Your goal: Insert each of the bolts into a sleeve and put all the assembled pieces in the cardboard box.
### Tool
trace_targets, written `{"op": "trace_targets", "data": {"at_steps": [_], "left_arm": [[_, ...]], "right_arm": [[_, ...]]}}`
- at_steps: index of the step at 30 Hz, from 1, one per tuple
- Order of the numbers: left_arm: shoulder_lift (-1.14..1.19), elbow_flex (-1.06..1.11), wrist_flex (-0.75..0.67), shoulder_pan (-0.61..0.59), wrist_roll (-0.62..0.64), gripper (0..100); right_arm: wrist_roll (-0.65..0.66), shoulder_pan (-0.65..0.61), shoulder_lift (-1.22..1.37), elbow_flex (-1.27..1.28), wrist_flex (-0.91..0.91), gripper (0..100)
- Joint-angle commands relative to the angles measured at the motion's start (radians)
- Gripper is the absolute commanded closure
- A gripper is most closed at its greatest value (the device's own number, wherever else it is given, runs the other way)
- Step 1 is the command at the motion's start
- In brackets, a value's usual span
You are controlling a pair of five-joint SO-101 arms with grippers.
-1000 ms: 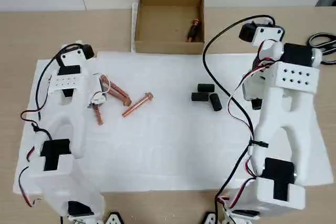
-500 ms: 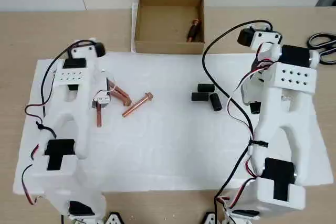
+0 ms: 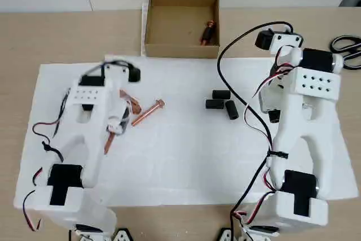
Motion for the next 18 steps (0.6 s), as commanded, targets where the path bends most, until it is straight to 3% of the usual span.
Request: {"op": "trace_targets", "data": {"at_steps": [1, 8, 12, 18], "left_arm": [[-0.06, 0.047, -0.063, -0.002, -0.035, 99], [-0.061, 0.048, -0.009, 0.028, -0.078, 99], [-0.063, 0.048, -0.012, 0.026, -0.077, 93], [-0.112, 0.05, -0.046, 0.021, -0.075, 93]], "right_arm": [[-0.012, 0.005, -0.054, -0.005, 0.008, 99.5], [-0.012, 0.002, -0.056, -0.002, 0.01, 99.5], [-0.012, 0.002, -0.056, 0.029, 0.008, 99.5], [-0.012, 0.004, -0.056, 0.038, 0.007, 99.5]]}}
